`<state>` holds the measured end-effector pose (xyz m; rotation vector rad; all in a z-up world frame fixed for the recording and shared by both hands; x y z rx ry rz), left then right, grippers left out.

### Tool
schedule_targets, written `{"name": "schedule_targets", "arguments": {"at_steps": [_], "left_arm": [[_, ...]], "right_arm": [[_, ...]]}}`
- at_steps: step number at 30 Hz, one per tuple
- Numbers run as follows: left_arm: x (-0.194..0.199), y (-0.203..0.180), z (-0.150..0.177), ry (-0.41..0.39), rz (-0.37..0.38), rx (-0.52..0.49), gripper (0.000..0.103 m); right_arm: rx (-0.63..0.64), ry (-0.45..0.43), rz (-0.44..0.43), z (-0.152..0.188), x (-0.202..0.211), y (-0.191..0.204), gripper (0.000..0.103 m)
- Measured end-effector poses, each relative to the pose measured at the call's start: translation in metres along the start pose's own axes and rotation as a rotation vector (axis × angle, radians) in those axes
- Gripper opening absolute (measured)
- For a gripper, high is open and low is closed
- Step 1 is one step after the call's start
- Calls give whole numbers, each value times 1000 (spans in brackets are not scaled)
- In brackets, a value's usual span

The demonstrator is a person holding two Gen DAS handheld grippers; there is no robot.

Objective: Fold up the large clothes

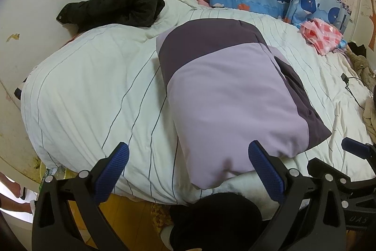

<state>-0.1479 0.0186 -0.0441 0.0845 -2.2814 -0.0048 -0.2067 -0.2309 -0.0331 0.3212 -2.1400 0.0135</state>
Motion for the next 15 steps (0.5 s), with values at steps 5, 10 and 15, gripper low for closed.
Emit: {"name": "schedule_targets", "arguments": {"at_steps": [5, 10, 15], "left_arm": [[-2, 1, 0, -1, -10, -6, 97], [-2, 1, 4, 18, -43, -10, 97], [-2, 1, 7, 18, -32, -4, 97]], "right_arm": [[-1, 7, -4, 1, -2, 0, 96], [-3, 11, -9, 2, -3, 0, 96], [-3, 11, -11, 2, -3, 0, 96]]}}
Point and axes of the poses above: each gripper's, at about its wrist camera, not at the fingertips, and x roughly against the way its jaws point, y to its left, z to its underside, the point moved 9 cm from there along -x, roughly the way its jaws point
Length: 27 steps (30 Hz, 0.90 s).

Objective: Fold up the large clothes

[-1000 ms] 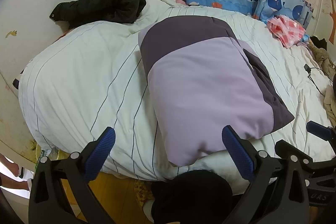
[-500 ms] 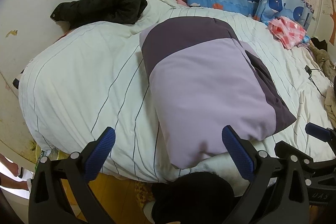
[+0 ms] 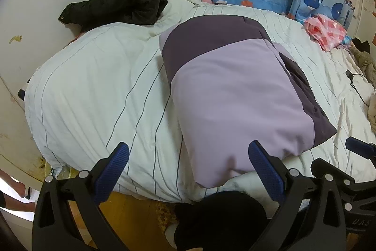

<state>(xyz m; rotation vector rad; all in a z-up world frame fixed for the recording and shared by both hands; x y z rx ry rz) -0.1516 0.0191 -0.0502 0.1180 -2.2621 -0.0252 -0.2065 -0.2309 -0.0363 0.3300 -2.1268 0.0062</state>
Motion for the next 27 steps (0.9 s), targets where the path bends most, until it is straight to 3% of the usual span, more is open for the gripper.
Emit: {"name": "schedule_targets", "arguments": {"at_steps": [27], "left_arm": [[4, -3, 3, -2, 25, 21, 97]], "right_arm": [[2, 10, -11, 2, -2, 0, 96]]}}
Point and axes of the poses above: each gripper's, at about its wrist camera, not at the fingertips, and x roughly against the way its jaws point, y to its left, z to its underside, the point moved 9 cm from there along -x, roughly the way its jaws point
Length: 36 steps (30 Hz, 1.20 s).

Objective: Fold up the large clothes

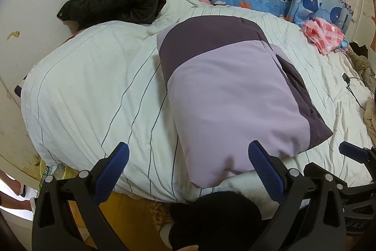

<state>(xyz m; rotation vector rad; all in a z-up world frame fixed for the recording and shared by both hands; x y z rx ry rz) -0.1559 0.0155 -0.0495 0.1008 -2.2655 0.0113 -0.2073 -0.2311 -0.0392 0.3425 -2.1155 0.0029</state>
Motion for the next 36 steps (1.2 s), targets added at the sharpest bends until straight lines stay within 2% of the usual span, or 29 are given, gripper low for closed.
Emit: {"name": "schedule_targets", "arguments": {"at_steps": [36], "left_arm": [[-2, -2, 3, 0, 13, 15, 97]], "right_arm": [[-1, 14, -13, 1, -4, 1, 96]]}}
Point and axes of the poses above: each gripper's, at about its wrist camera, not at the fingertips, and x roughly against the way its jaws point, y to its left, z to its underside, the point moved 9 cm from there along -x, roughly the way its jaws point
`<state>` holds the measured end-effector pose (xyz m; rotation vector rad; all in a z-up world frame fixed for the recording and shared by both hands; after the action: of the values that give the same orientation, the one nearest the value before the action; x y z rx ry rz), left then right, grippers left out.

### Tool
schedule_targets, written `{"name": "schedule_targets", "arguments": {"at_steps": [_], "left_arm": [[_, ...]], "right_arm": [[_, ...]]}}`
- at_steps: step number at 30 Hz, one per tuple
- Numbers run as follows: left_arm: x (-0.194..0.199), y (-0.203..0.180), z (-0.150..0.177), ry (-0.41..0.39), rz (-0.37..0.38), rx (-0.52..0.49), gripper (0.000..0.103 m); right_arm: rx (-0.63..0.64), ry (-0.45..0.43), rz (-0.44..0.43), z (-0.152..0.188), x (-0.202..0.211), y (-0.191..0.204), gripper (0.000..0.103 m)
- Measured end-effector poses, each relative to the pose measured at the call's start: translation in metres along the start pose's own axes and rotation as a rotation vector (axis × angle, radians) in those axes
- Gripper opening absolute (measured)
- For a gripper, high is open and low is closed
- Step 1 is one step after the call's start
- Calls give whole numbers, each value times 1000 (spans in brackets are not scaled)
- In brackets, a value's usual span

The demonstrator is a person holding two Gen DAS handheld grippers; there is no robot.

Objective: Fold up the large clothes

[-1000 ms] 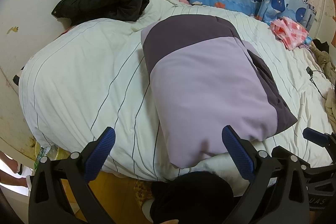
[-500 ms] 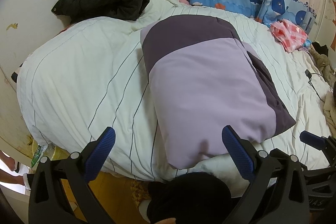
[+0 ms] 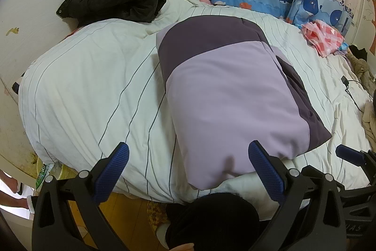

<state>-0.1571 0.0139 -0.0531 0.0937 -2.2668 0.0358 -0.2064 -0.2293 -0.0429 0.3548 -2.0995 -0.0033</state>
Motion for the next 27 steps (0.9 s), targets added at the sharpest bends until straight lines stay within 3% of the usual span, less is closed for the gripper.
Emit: {"name": "schedule_targets", "arguments": {"at_steps": [27], "left_arm": [[-12, 5, -3, 17, 3, -8, 97]], "right_arm": [[2, 19, 1, 2, -7, -3, 96]]}}
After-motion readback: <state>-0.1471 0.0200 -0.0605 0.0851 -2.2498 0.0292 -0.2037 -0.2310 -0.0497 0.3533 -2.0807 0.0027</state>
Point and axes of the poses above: each gripper's, at about its wrist camera, not at the fingertips, and x roughly against the way its jaws point, y to its left, z to its underside, the point moved 9 cm from there along -x, roughly the way its jaws point
